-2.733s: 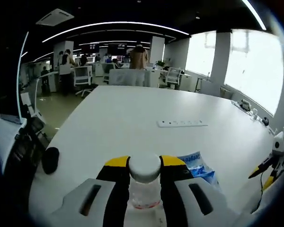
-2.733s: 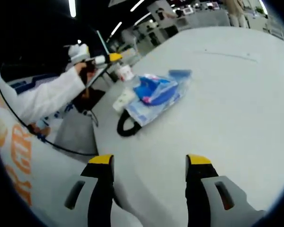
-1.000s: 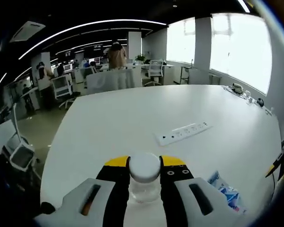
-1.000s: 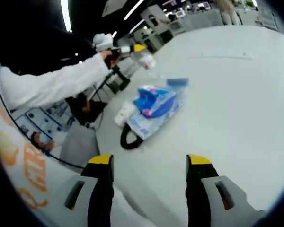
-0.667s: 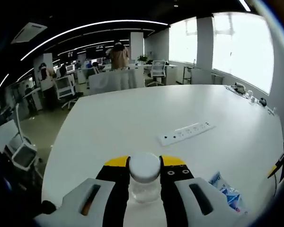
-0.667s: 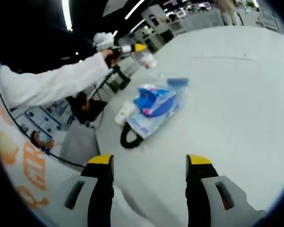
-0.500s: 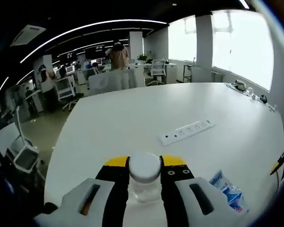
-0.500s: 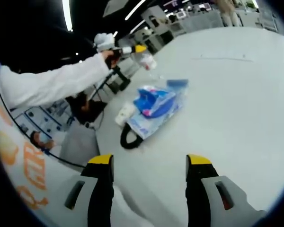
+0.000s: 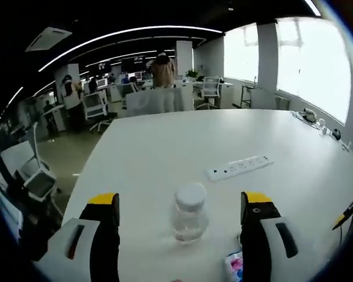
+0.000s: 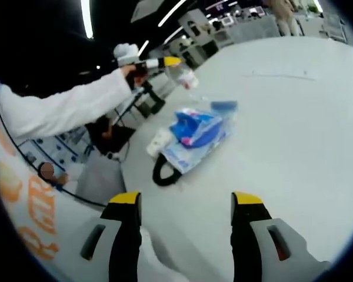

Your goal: Arrange the tabletop items into an orderly group along one side of the table until the central work area is clear of visible clutter.

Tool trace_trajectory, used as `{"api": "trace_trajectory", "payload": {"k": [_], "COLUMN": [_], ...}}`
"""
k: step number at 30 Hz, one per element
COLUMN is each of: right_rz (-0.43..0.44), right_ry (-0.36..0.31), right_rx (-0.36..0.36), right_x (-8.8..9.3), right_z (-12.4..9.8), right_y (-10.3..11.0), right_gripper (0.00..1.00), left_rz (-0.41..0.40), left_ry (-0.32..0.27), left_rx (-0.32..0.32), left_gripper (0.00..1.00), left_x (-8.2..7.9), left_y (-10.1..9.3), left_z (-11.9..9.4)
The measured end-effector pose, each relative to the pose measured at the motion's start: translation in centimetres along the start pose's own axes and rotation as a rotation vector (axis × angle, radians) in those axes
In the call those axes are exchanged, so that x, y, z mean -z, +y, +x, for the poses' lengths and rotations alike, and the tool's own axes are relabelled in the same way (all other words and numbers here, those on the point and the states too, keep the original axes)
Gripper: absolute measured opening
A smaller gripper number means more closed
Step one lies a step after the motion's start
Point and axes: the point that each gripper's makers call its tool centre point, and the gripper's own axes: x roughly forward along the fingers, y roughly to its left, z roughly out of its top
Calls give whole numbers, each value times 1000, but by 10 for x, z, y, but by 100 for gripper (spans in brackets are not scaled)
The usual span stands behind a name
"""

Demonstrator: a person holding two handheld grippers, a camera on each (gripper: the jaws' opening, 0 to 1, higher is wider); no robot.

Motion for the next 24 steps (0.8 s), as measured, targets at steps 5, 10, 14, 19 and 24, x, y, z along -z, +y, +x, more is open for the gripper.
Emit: {"api": "trace_trajectory", "payload": {"k": [5,10,14,19,24], "right_rz": [-9,-9,-11,-14,-20], "right_ry": [-6,-12,-14,-19,-21], "right_rx": [-8,-10,-16,-21,-24], "right_x": [0,3,5,6,8], "right_z": [-1,-4,-6,-8,-10], "right_y": [4,5,8,10,11], "right_gripper": [60,60,60,60,60], "left_rz": [-28,-31,-39,-68,-89], "left_ry": [13,28,38,46,58], "left_rx": [-5,-10,-16,-30,-27], "left_gripper": [83,80,78,77,76], "left_x": [12,26,39,60,76], "left_y": [-2,-6,-10,-16,-26], "left_z": [-21,-44,-61,-83,-100]}}
